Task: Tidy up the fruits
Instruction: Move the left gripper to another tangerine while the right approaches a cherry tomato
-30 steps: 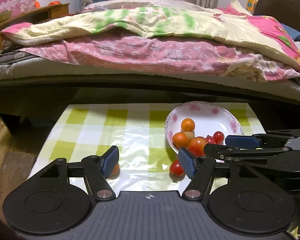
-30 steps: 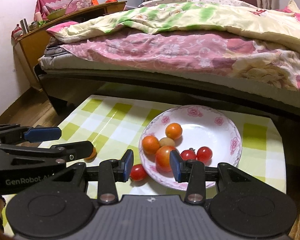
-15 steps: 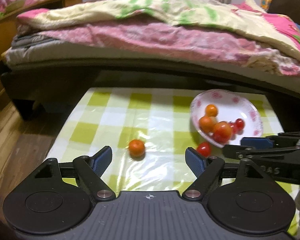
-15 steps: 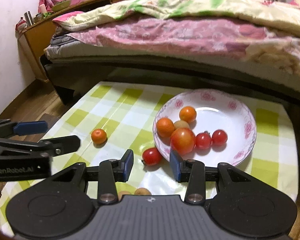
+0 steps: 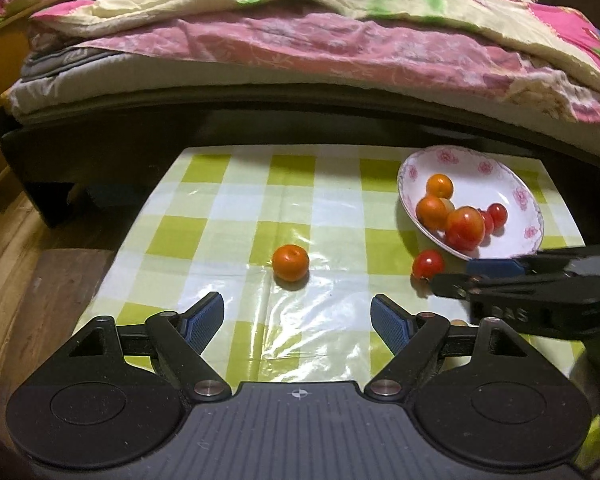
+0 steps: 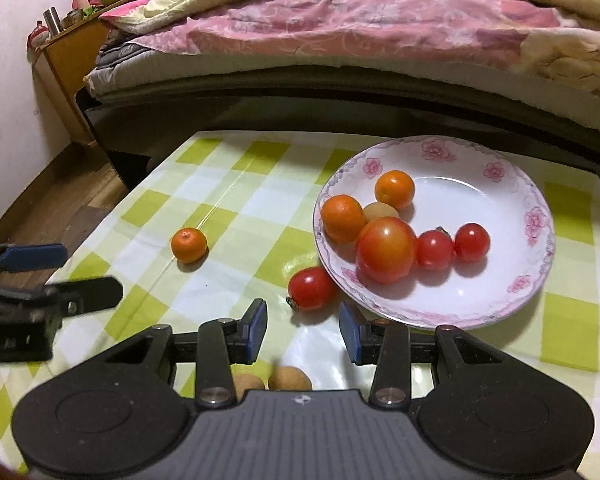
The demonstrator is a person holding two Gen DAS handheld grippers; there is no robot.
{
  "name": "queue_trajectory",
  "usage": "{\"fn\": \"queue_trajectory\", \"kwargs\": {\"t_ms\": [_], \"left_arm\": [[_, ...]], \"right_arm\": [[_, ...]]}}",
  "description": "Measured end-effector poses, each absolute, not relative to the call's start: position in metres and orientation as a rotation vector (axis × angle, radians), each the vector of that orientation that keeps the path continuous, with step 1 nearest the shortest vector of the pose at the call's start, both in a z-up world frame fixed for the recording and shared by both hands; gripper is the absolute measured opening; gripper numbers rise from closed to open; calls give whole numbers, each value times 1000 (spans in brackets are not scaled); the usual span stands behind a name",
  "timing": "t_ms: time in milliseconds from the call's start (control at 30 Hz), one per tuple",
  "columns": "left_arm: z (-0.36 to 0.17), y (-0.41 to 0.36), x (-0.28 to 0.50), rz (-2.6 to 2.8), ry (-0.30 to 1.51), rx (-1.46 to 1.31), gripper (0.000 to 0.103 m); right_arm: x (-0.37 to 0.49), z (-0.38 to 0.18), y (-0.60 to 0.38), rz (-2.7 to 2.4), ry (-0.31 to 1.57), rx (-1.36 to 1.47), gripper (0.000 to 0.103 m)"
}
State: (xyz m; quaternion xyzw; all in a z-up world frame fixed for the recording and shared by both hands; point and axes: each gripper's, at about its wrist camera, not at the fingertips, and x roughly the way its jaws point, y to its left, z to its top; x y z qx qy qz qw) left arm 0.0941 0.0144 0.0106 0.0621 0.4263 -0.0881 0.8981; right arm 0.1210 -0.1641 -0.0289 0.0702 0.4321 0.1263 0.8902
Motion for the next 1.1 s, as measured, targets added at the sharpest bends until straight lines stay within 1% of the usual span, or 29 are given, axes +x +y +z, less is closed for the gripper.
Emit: {"fn": "queue_trajectory", "kwargs": {"t_ms": [200,367,600,1100], "left_arm": [[6,14,94,-195,896,135,86],[1,19,96,-181,910,141,86],[-1,27,98,-159,917,128,86],[-4,30,99,-170,937,115,87]], "right_arm": [[136,-40,-155,266,899,146,42],[140,-37,-144,276,847,117,40],[148,-37,-140,243,835,86,24],[144,-36,-137,288,841,49,25]]}}
